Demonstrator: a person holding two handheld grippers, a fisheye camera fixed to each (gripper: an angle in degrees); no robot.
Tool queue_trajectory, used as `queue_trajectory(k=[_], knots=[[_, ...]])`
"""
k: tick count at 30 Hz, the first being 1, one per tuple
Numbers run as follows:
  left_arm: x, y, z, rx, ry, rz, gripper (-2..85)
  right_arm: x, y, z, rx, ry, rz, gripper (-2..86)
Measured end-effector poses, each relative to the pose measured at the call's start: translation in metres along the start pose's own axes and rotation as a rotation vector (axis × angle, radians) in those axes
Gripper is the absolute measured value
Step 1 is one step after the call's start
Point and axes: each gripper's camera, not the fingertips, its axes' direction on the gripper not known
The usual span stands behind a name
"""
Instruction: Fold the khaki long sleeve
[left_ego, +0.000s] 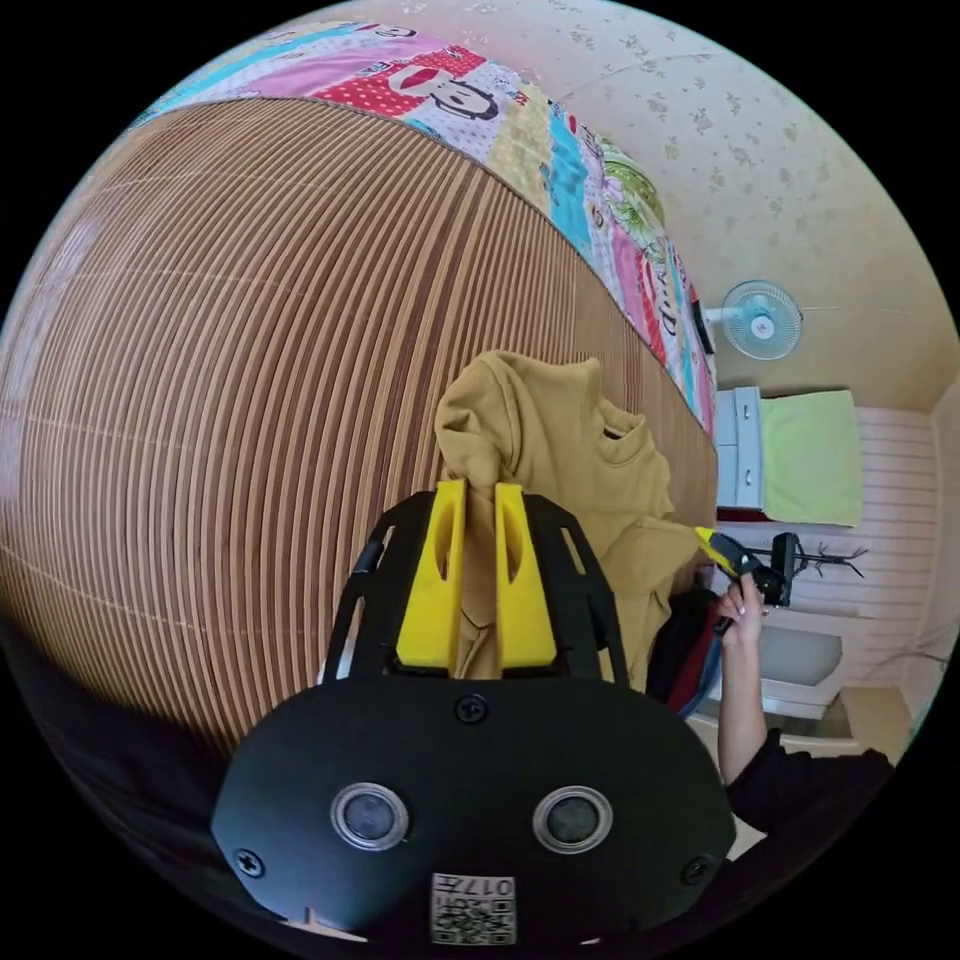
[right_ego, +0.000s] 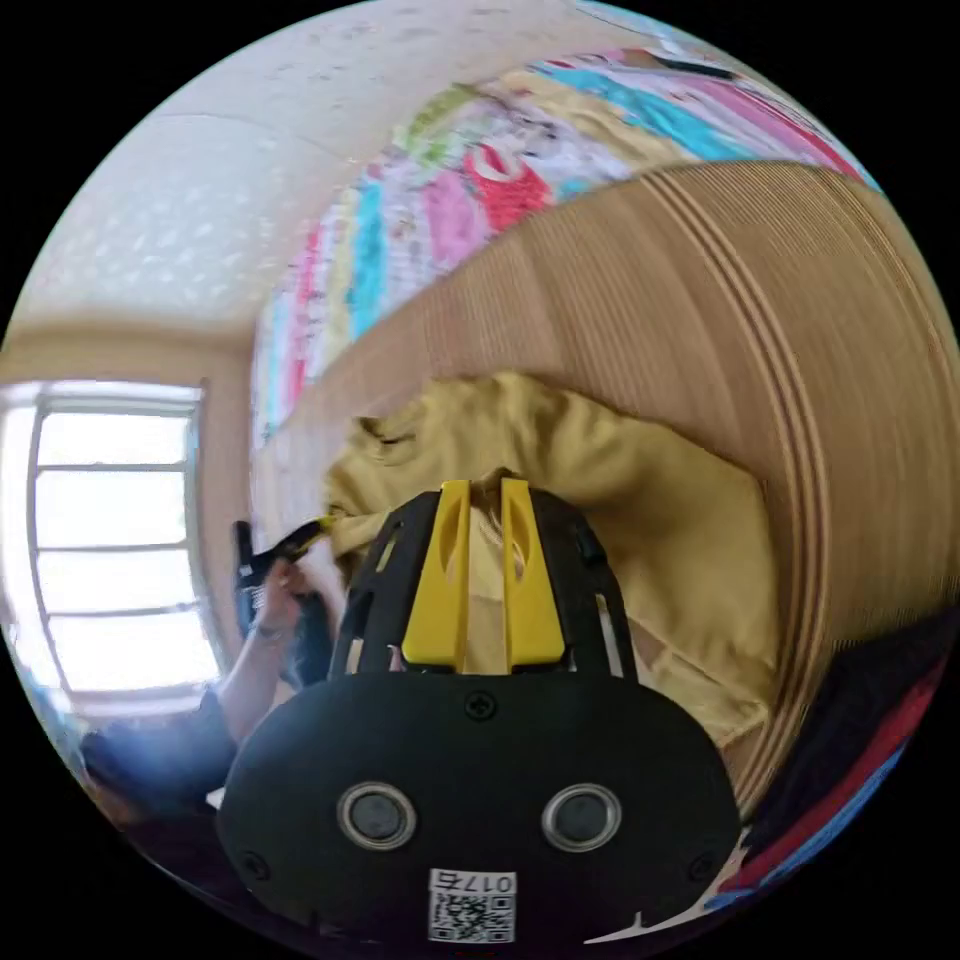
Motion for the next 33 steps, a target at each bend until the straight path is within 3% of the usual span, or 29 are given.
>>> queue_trajectory(k=[2,4,9,12,14,17,20,24,27,30,33], knots=[[-0.013,0.002,-0.016,0.014,0.147,0.018,4.8,-0.041,0.009,-0.041,0.101,-0.249,-0.215,4.6],[-0.034,0.003,-0.039,0.051,0.439,0.099,4.7,-0.064,0.026,-0.075,0.201,-0.368,-0.396,4.4],[-0.09,0.019,-0.065,0.098,0.664,0.113,4.9,-0.046,0.083,-0.103,0.296,-0.378,-0.586,4.1],[-0.125,0.038,-0.069,0.15,0.541,-0.035,5.0,0.008,0.104,-0.047,0.043,-0.242,-0.46,3.6],[-0.132,0.048,-0.074,0.198,0.548,-0.084,5.5,0.064,0.126,0.001,-0.125,-0.202,-0.204,3.4],[-0.103,0.057,-0.084,0.183,0.464,-0.076,7.9,0.104,0.157,-0.005,0.012,-0.32,-0.017,4.0],[-0.054,0.067,-0.08,0.084,0.224,0.004,10.8,0.101,0.167,-0.032,0.196,-0.33,0.002,5.9],[-0.016,0.084,-0.056,0.024,-0.037,0.032,10.3,0.078,0.137,-0.018,0.137,-0.198,-0.031,9.3],[-0.016,0.087,-0.05,0.014,-0.006,0.01,7.3,0.053,0.11,0.01,0.014,-0.101,-0.101,4.9],[-0.015,0.093,-0.077,0.098,0.226,0.109,5.7,0.029,0.095,0.005,-0.029,-0.109,-0.147,3.0],[-0.015,0.102,-0.094,0.073,0.226,0.18,5.9,0.007,0.104,-0.048,0.164,-0.346,-0.284,2.6]])
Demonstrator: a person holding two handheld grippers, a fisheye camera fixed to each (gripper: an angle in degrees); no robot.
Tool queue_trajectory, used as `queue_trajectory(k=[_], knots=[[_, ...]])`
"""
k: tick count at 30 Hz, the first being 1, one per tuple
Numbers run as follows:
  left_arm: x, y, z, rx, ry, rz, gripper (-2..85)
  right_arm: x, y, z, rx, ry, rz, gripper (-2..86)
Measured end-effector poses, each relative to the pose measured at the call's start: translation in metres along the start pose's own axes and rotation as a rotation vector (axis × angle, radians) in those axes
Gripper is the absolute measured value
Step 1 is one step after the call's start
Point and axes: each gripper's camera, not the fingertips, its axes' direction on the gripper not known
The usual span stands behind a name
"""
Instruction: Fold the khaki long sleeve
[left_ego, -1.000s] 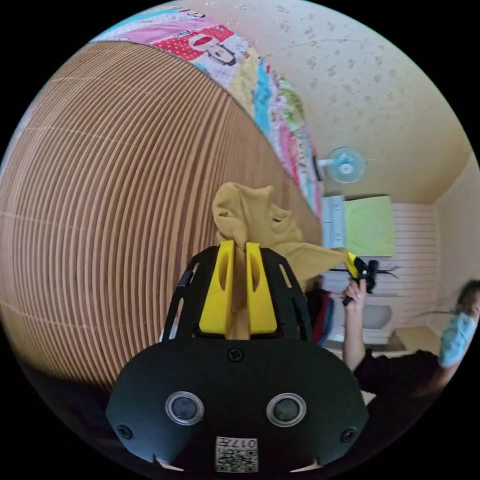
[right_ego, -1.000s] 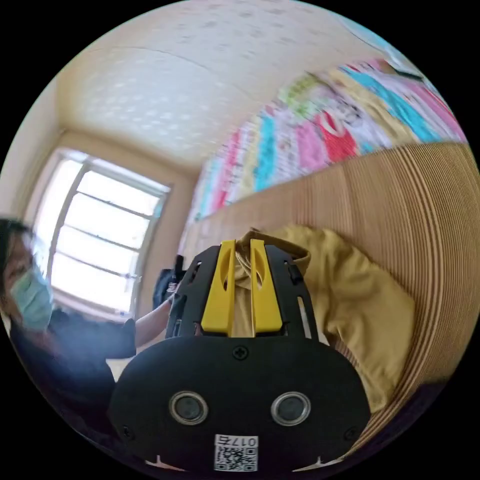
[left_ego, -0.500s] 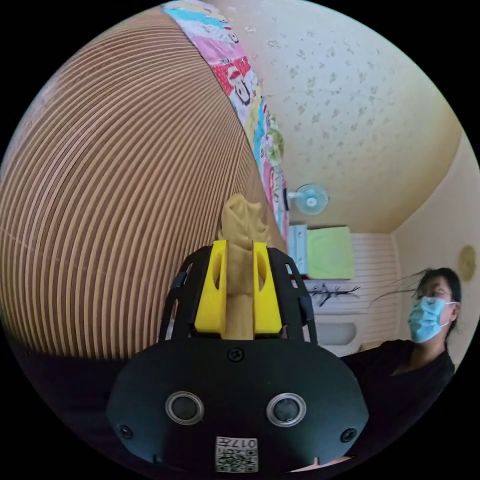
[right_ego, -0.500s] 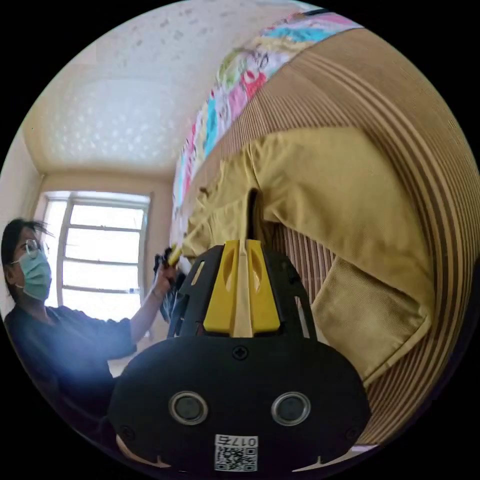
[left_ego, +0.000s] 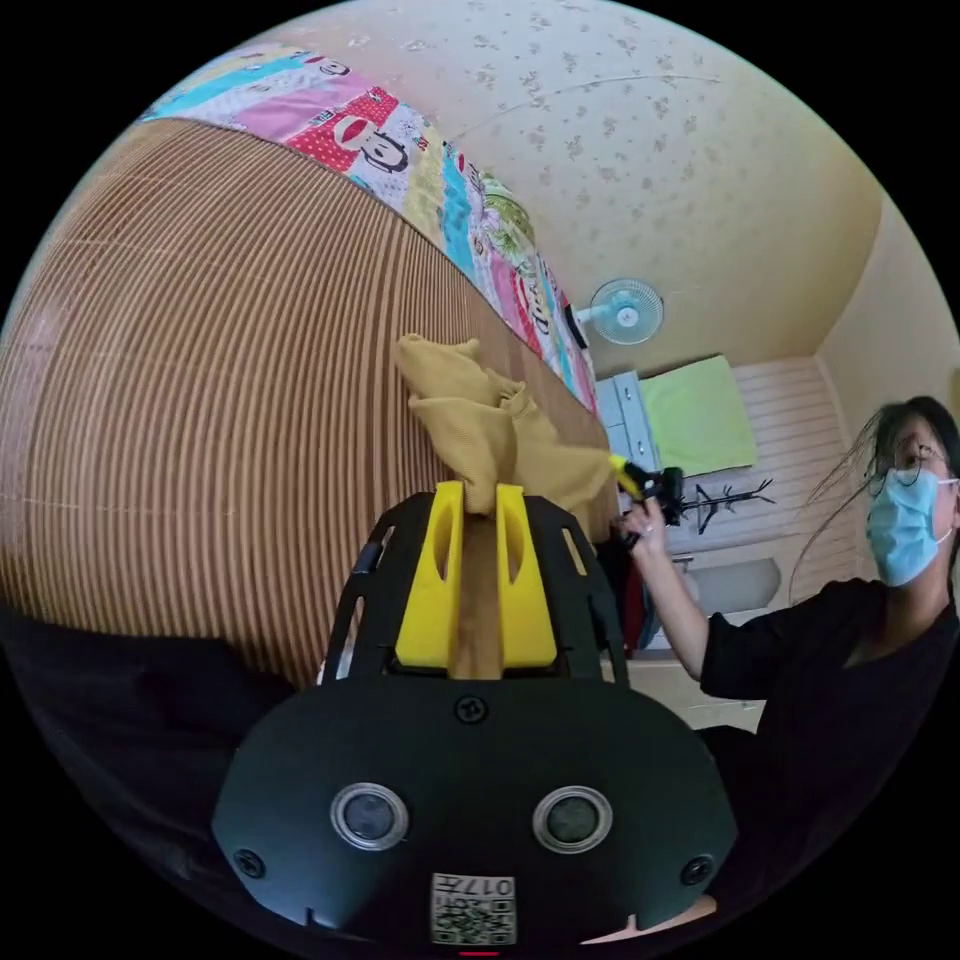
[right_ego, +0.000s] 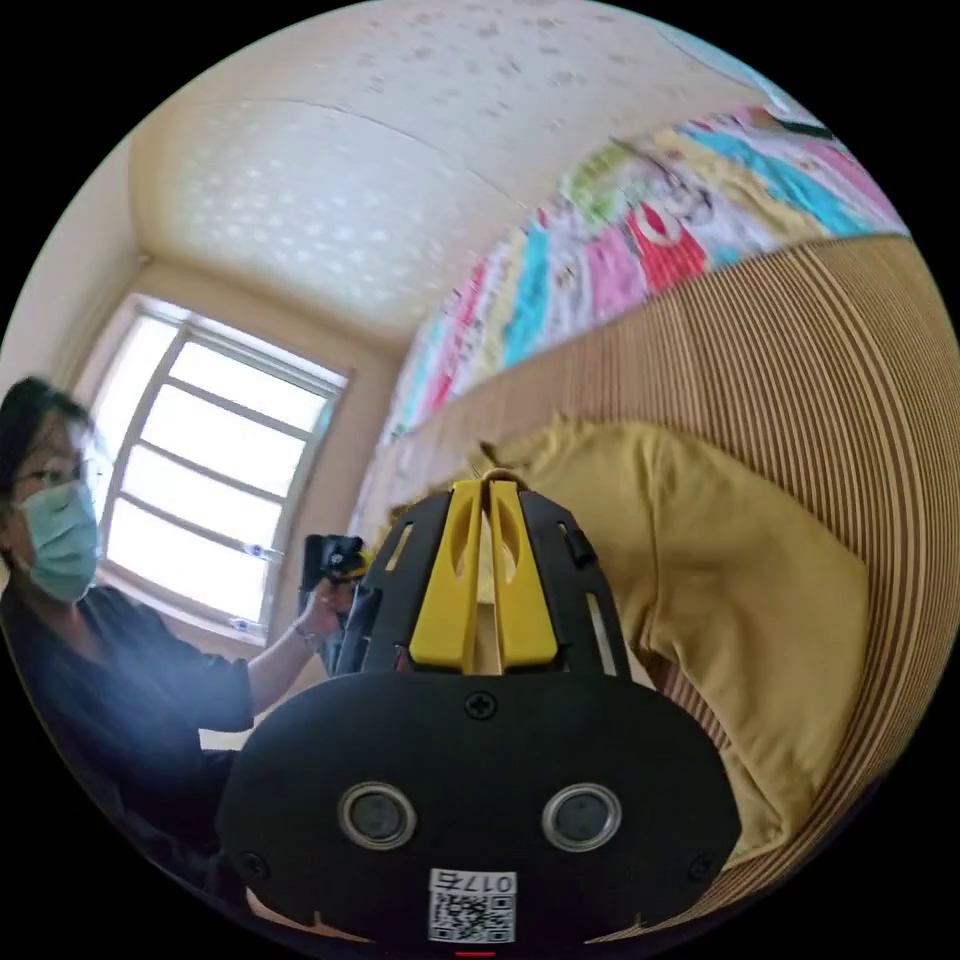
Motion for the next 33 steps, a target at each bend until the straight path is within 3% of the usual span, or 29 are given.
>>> queue_trajectory(k=[2,4,8,10,15,18,20,22,24,27,33], knots=[[-0.003,0.005,0.002,-0.062,-0.102,-0.017,7.1,-0.009,0.001,-0.022,0.076,0.011,-0.028,3.1],[-0.01,0.01,0.004,-0.049,-0.192,-0.065,9.0,0.009,0.001,-0.016,0.035,0.106,0.031,3.9],[-0.02,-0.001,-0.008,0.119,-0.112,-0.131,11.9,0.08,0.011,0.024,-0.153,0.178,0.255,8.1],[-0.029,-0.021,-0.005,0.163,-0.117,-0.174,12.7,0.083,0.02,0.023,-0.127,0.196,0.294,8.6],[-0.039,-0.066,0.053,-0.038,-0.214,-0.181,7.5,0.036,0.044,0.015,-0.042,0.263,0.199,8.5],[-0.026,-0.079,0.054,0.015,-0.272,-0.071,4.3,-0.002,0.058,0.028,-0.033,0.253,0.033,6.2],[-0.029,-0.089,0.042,0.106,-0.111,0.039,4.0,-0.014,0.063,0.059,-0.151,0.208,-0.086,3.5],[-0.075,-0.103,0.037,0.16,0.155,-0.065,3.8,-0.008,0.068,0.095,-0.312,0.234,-0.139,2.3],[-0.109,-0.105,0.036,0.201,0.163,-0.184,3.6,0.012,0.08,0.131,-0.494,0.401,-0.147,1.5],[-0.126,-0.114,0.043,0.146,0.015,-0.181,3.3,0.039,0.079,0.116,-0.429,0.214,-0.026,1.2],[-0.093,-0.092,0.032,0.197,-0.14,-0.139,9.8,0.035,0.094,0.061,-0.262,0.179,0.047,2.6]])
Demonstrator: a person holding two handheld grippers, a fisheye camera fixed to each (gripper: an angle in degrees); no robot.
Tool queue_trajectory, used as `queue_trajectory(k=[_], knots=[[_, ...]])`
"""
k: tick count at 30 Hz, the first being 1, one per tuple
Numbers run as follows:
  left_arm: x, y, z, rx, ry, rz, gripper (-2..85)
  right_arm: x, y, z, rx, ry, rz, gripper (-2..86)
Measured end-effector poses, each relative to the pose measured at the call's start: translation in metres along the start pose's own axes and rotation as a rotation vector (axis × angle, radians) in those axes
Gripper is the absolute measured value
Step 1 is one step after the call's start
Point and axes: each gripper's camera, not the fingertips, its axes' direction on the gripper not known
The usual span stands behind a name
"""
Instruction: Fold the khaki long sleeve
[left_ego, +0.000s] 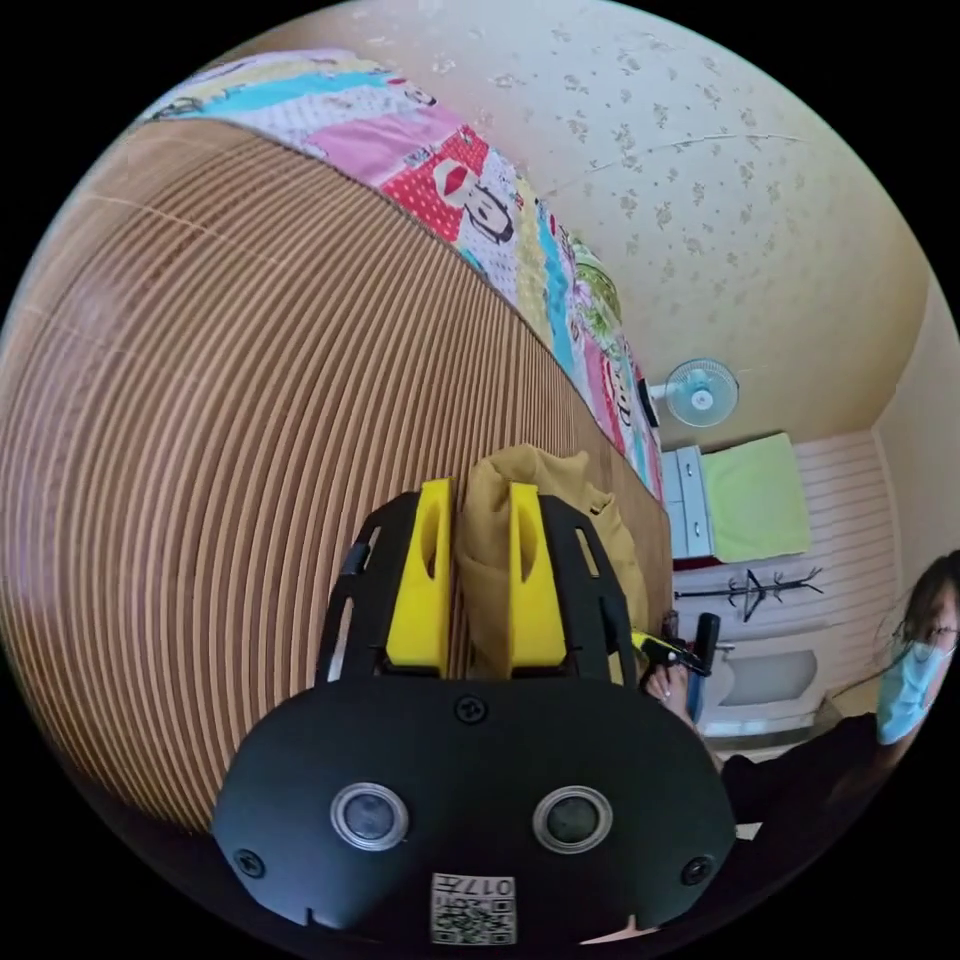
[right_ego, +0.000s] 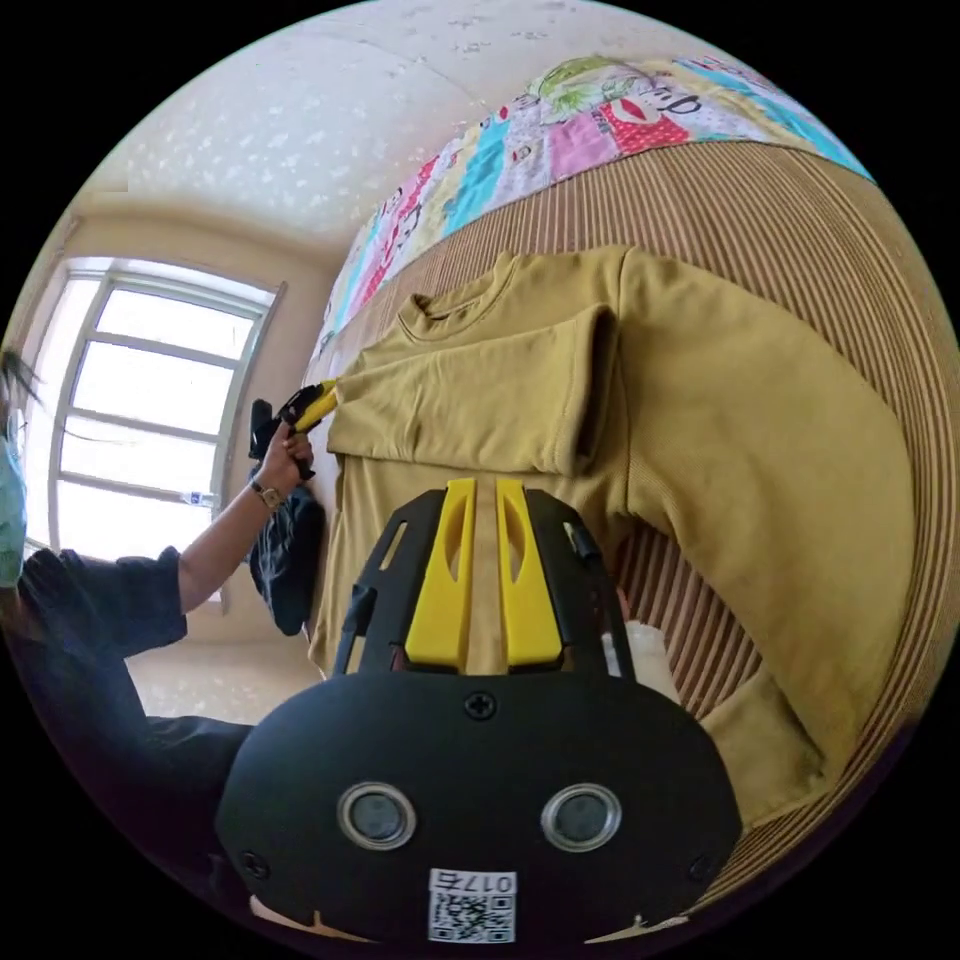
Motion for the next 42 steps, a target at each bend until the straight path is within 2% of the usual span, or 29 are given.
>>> queue_trajectory(k=[3,5,6,7,9,11,14,16,19,21,24,26,27,28,29,30,31,32,33,34,35,36,38,39,41,42], knots=[[0.027,0.044,-0.021,0.08,0.028,0.046,10.0,0.007,0.03,-0.044,0.151,0.012,0.11,3.8],[0.049,0.07,-0.019,0.037,0.07,0.12,10.1,0.018,0.062,-0.074,0.224,0.101,0.256,5.7],[0.063,0.086,-0.009,-0.045,0.092,0.166,10.0,0.022,0.072,-0.08,0.232,0.125,0.297,6.3],[0.074,0.103,0.006,-0.153,0.103,0.187,10.0,0.028,0.09,-0.089,0.228,0.171,0.37,8.1],[0.091,0.131,0.021,-0.243,0.121,0.219,9.9,0.035,0.117,-0.095,0.169,0.29,0.462,10.9],[0.106,0.161,0.03,-0.275,0.136,0.242,9.6,0.039,0.15,-0.091,0.054,0.483,0.548,13.6],[0.122,0.201,0.051,-0.341,0.171,0.24,9.5,0.04,0.181,-0.085,-0.012,0.608,0.615,14.1],[0.127,0.224,0.069,-0.37,0.193,0.221,9.5,0.049,0.193,-0.076,-0.021,0.563,0.672,13.3],[0.13,0.238,0.085,-0.402,0.266,0.187,9.5,0.067,0.195,-0.055,-0.029,0.318,0.707,7.1],[0.131,0.24,0.085,-0.381,0.301,0.169,9.5,0.069,0.184,-0.055,-0.059,0.341,0.761,5.1],[0.137,0.238,0.081,-0.374,0.317,0.176,9.4,0.029,0.132,-0.093,0.023,0.696,0.693,3.9],[0.142,0.236,0.076,-0.372,0.308,0.2,9.4,-0.026,0.074,-0.128,0.193,1.095,0.55,3.6],[0.145,0.235,0.073,-0.374,0.304,0.218,9.4,-0.04,0.06,-0.134,0.245,1.187,0.51,3.6],[0.147,0.235,0.071,-0.375,0.298,0.231,9.3,-0.068,0.034,-0.143,0.38,1.314,0.412,3.6],[0.148,0.236,0.07,-0.374,0.296,0.237,9.3,-0.096,0.013,-0.145,0.53,1.357,0.266,3.6],[0.15,0.236,0.068,-0.37,0.298,0.246,9.3,-0.109,0.003,-0.143,0.599,1.351,0.181,3.6],[0.15,0.238,0.067,-0.363,0.302,0.253,9.3,-0.136,-0.017,-0.134,0.699,1.291,-0.009,3.7],[0.15,0.238,0.066,-0.359,0.306,0.256,9.3,-0.162,-0.034,-0.122,0.75,1.181,-0.187,3.8],[0.15,0.24,0.065,-0.35,0.312,0.26,9.4,-0.175,-0.043,-0.114,0.764,1.108,-0.262,3.9],[0.149,0.242,0.064,-0.332,0.317,0.26,9.5,-0.199,-0.058,-0.097,0.769,0.924,-0.387,4.2],[0.148,0.244,0.063,-0.32,0.319,0.261,9.5,-0.22,-0.071,-0.074,0.718,0.696,-0.507,4.6],[0.144,0.246,0.06,-0.284,0.317,0.259,9.5,-0.228,-0.077,-0.059,0.671,0.587,-0.565,4.8],[0.137,0.249,0.054,-0.229,0.292,0.242,9.9,-0.243,-0.099,0.017,0.378,0.218,-0.719,6.2],[0.131,0.25,0.05,-0.195,0.266,0.222,10.0,-0.241,-0.103,0.04,0.286,0.157,-0.736,6.6],[0.12,0.249,0.041,-0.138,0.208,0.188,10.3,-0.203,-0.115,0.119,-0.003,0.037,-0.515,8.1],[0.112,0.246,0.036,-0.104,0.156,0.164,10.5,-0.19,-0.113,0.129,-0.029,0.018,-0.441,8.4]])
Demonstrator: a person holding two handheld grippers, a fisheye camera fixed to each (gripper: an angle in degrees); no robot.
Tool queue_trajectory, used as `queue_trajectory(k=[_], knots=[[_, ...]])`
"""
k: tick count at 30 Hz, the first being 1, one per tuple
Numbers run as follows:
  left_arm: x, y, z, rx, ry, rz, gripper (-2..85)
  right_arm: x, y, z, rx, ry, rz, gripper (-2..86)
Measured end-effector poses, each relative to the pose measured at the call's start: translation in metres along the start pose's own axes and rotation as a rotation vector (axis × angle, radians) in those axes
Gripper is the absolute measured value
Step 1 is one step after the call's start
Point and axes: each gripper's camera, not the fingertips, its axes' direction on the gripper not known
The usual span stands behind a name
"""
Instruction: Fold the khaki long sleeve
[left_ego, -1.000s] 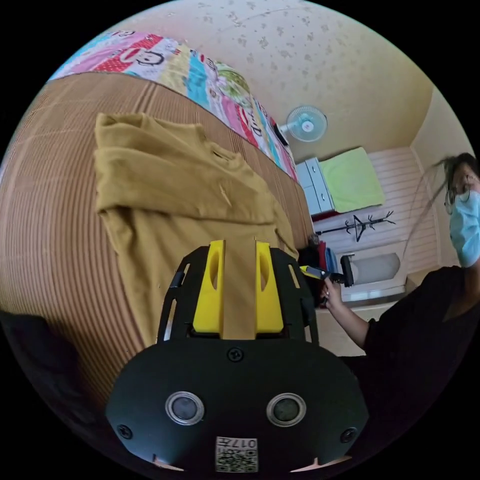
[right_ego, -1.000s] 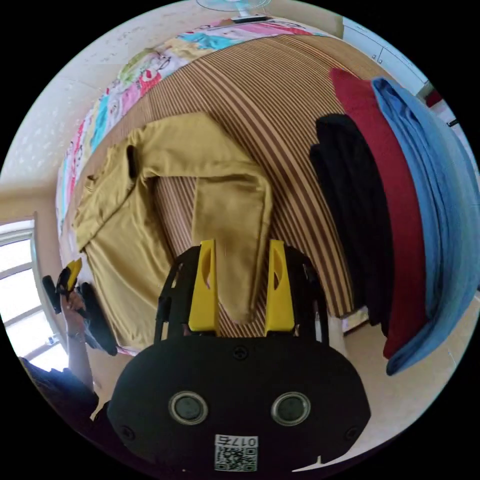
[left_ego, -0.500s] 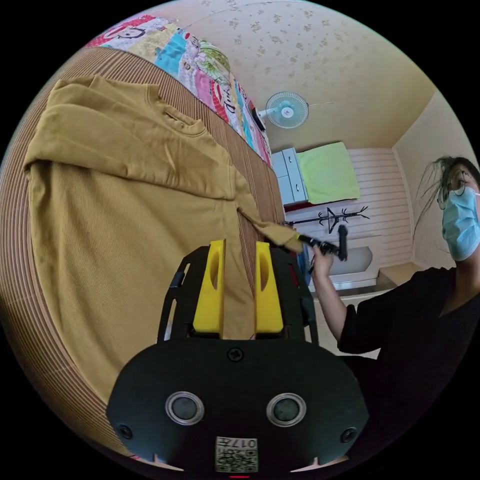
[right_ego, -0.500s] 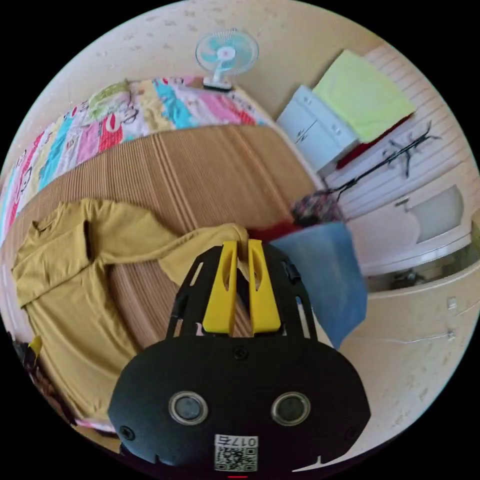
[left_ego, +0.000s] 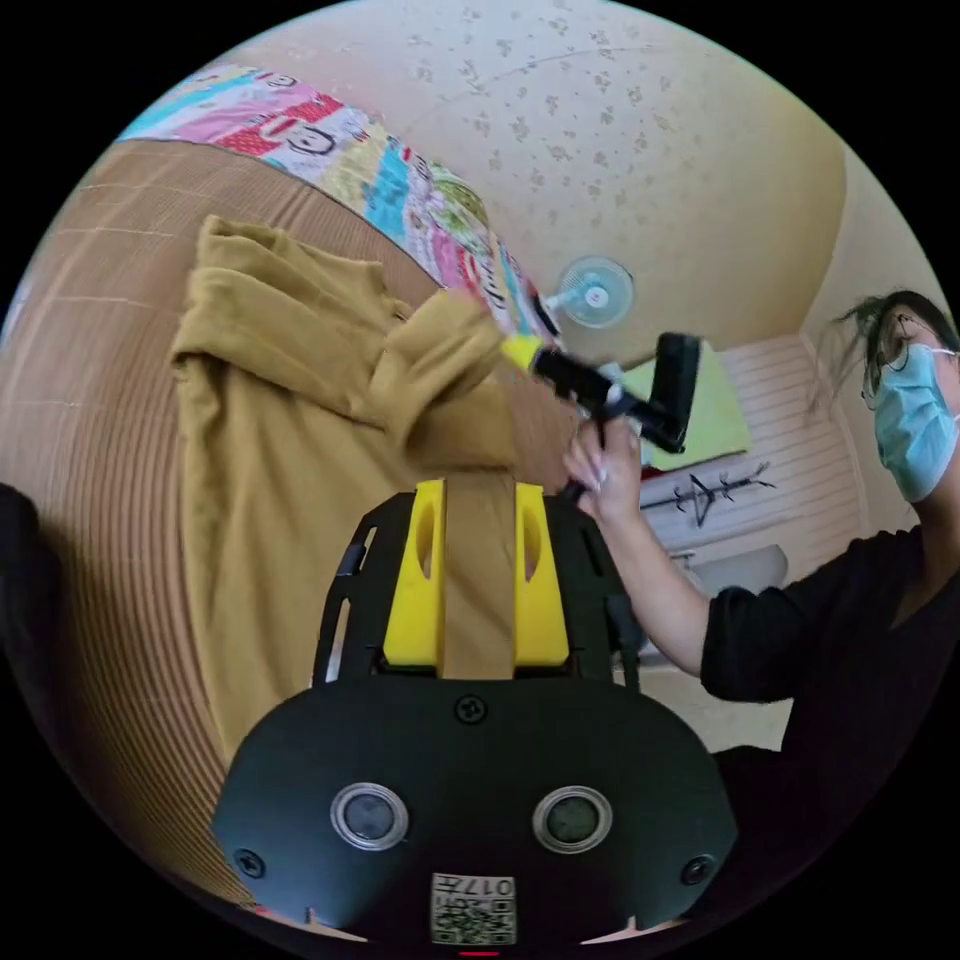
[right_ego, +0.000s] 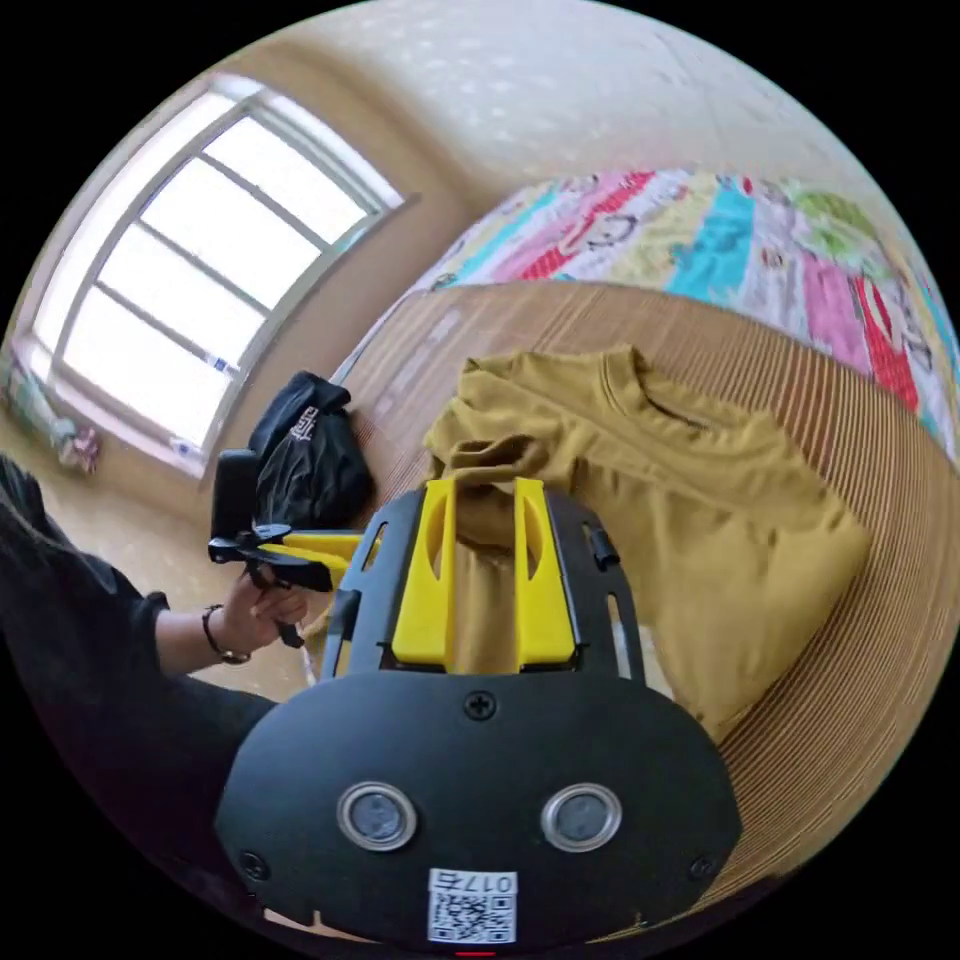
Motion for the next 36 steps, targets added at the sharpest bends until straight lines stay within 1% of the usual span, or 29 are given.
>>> queue_trajectory(k=[2,3,5,7,10,12,14,15,16,17,19,20,21,22,23,24,25,26,27,28,30,32,34,36], knots=[[-0.012,-0.005,-0.008,0.033,-0.08,-0.037,11.1,0.031,0.038,0.012,0.012,-0.038,0.238,8.8],[-0.019,-0.011,-0.012,0.051,-0.122,-0.055,11.6,0.036,0.049,0.01,0.028,-0.033,0.281,8.8],[-0.024,-0.023,-0.014,0.071,-0.144,-0.027,12.5,0.047,0.085,-0.004,0.067,0.01,0.411,8.8],[-0.025,-0.042,-0.003,0.036,-0.229,0.007,14.1,0.052,0.104,-0.015,0.084,0.044,0.484,8.8],[-0.035,-0.058,0.01,0.036,-0.268,-0.072,16.5,0.053,0.12,-0.031,0.119,0.083,0.528,8.7],[-0.042,-0.064,0.01,0.072,-0.238,-0.119,15.8,0.051,0.118,-0.035,0.137,0.106,0.514,8.6],[-0.048,-0.069,0.01,0.107,-0.2,-0.143,11.8,0.055,0.104,-0.032,0.12,0.161,0.494,8.4],[-0.049,-0.073,0.01,0.122,-0.181,-0.15,7.0,0.057,0.1,-0.032,0.118,0.176,0.502,8.2],[-0.048,-0.077,0.008,0.141,-0.163,-0.16,4.5,0.063,0.093,-0.032,0.129,0.192,0.516,7.8],[-0.045,-0.08,0.005,0.161,-0.133,-0.16,4.4,0.068,0.086,-0.034,0.157,0.195,0.523,6.9],[-0.015,-0.09,-0.019,0.288,0.121,-0.026,4.4,0.075,0.078,-0.036,0.189,0.226,0.518,5.2],[-0.008,-0.093,-0.026,0.319,0.169,0.007,4.4,0.078,0.072,-0.038,0.203,0.275,0.511,4.2],[0.002,-0.095,-0.042,0.39,0.217,0.037,4.4,0.079,0.07,-0.039,0.212,0.306,0.508,3.8],[0.003,-0.095,-0.057,0.462,0.216,0.036,4.5,0.082,0.065,-0.042,0.227,0.378,0.498,3.1],[0.001,-0.094,-0.063,0.494,0.205,0.034,4.5,0.088,0.062,-0.041,0.213,0.472,0.491,2.5],[-0.009,-0.093,-0.07,0.534,0.156,0.03,4.7,0.093,0.061,-0.038,0.192,0.535,0.504,2.4],[-0.03,-0.091,-0.07,0.521,0.079,-0.027,4.9,0.111,0.062,-0.032,0.126,0.654,0.573,2.0],[-0.043,-0.089,-0.069,0.501,0.043,-0.082,5.1,0.132,0.066,-0.027,0.06,0.708,0.64,2.0],[-0.072,-0.083,-0.064,0.456,-0.006,-0.192,5.7,0.142,0.069,-0.026,0.033,0.709,0.665,2.0],[-0.095,-0.075,-0.062,0.419,-0.016,-0.267,6.6,0.154,0.076,-0.029,0.033,0.657,0.658,2.3],[-0.118,-0.061,-0.065,0.387,-0.001,-0.324,8.5,0.16,0.085,-0.044,0.082,0.585,0.662,3.3],[-0.126,-0.052,-0.076,0.393,-0.045,-0.345,10.2,0.16,0.093,-0.063,0.136,0.467,0.636,7.0],[-0.123,-0.053,-0.094,0.42,-0.127,-0.305,11.1,0.159,0.095,-0.071,0.17,0.355,0.624,9.4],[-0.123,-0.063,-0.104,0.448,-0.179,-0.293,11.8,0.159,0.093,-0.072,0.159,0.282,0.622,11.3]])
